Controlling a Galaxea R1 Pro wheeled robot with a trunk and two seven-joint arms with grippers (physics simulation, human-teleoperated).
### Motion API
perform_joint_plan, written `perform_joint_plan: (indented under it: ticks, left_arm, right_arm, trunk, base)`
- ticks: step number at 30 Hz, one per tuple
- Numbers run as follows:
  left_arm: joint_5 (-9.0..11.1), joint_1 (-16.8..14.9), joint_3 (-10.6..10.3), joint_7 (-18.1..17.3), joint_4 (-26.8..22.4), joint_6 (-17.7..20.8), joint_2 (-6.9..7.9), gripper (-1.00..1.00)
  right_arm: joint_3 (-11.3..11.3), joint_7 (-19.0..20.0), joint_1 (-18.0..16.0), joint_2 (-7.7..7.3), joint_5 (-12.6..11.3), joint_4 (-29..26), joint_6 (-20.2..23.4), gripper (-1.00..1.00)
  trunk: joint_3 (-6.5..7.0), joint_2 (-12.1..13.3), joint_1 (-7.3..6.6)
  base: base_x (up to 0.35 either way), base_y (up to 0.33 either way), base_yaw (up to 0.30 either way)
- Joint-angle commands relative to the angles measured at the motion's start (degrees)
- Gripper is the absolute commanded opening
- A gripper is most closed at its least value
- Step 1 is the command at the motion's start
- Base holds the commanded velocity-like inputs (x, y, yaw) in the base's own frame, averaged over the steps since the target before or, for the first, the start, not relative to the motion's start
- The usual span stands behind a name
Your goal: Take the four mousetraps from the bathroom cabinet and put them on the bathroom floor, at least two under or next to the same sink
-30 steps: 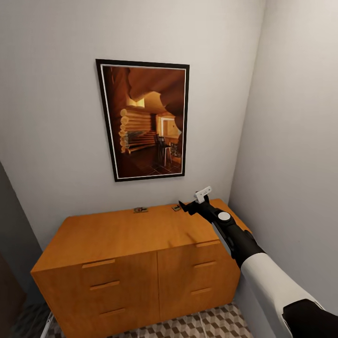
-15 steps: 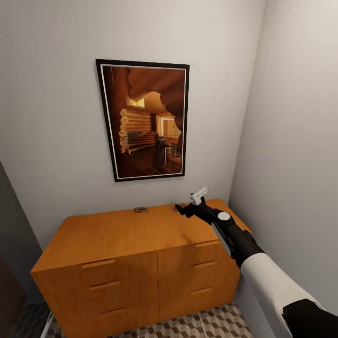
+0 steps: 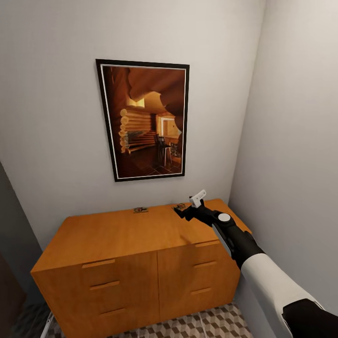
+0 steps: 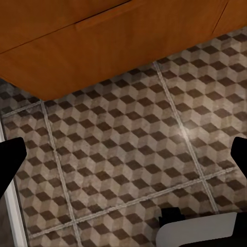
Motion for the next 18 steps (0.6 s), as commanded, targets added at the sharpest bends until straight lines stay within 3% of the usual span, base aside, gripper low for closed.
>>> perform_joint_plan:
  ticks: [1,18]
  left_arm:
    - [0.5,0.0,-0.5,-0.2,0.2,-0.3,-0.03,1.00]
    - [0.5,0.0,-0.5,-0.2,0.2,-0.2,-0.03,1.00]
  right_arm:
    - [-0.1,0.3,0.0,0.01,0.3,0.0,0.2,1.00]
    - [-0.1,3.7,0.0,-0.11,0.9,0.2,0.1,1.00]
  trunk:
    - [-0.03,0.0,0.02]
    - [-0.03,0.0,0.02]
  base:
    - [0.000,0.000,0.000]
    - [0.000,0.000,0.000]
